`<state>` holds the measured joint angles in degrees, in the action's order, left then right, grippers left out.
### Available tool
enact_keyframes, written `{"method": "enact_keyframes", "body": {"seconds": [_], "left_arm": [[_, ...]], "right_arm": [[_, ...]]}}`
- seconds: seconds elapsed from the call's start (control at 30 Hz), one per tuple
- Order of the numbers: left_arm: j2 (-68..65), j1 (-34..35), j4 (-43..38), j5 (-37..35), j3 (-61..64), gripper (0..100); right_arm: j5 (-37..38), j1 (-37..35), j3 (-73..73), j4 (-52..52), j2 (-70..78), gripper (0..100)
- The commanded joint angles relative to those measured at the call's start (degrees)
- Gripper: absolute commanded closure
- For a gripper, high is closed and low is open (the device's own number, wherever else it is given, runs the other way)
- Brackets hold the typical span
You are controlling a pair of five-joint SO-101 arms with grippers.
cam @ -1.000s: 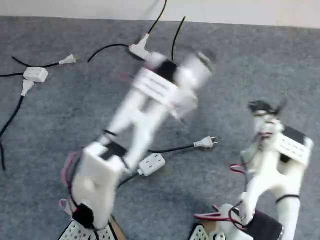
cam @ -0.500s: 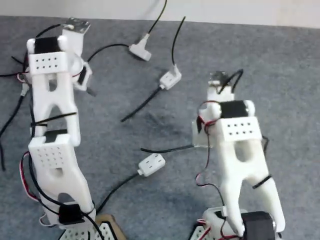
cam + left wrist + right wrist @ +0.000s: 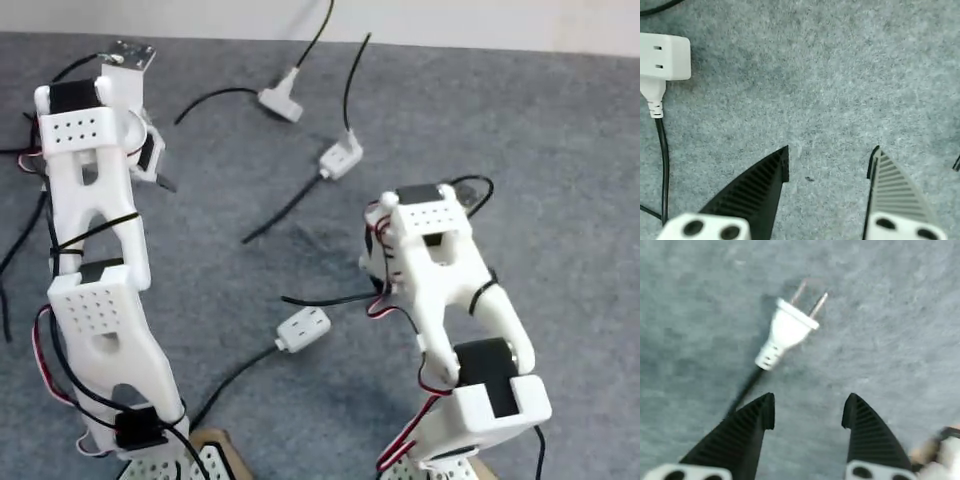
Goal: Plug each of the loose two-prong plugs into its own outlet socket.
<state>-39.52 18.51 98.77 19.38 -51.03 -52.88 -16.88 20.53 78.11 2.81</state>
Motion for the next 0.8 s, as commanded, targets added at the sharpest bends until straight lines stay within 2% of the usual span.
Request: {"method": "enact_keyframes", "body": {"seconds": [0.0,0.2,0.37,0.57,0.77], "left_arm": [[0.40,0.04,-0.70,0.53,-0.66,73],[0.40,1.01,-0.53,0.53,-0.66,73],[0.40,2.86,-0.79,0.62,-0.66,73],[0.40,4.00,-0.79,0.62,-0.66,73],[0.40,3.82,-0.79,0.62,-0.66,73]], "right_arm": [[-5.01,-2.95,-2.59,-5.49,-0.57,76.8],[-14.07,-3.65,-2.42,-13.85,-0.40,76.8],[-20.75,0.66,-1.98,-16.57,-0.13,76.8],[-21.10,3.47,-1.71,-15.34,-0.13,76.8],[-21.10,3.21,1.80,-14.64,-0.57,76.8]]}}
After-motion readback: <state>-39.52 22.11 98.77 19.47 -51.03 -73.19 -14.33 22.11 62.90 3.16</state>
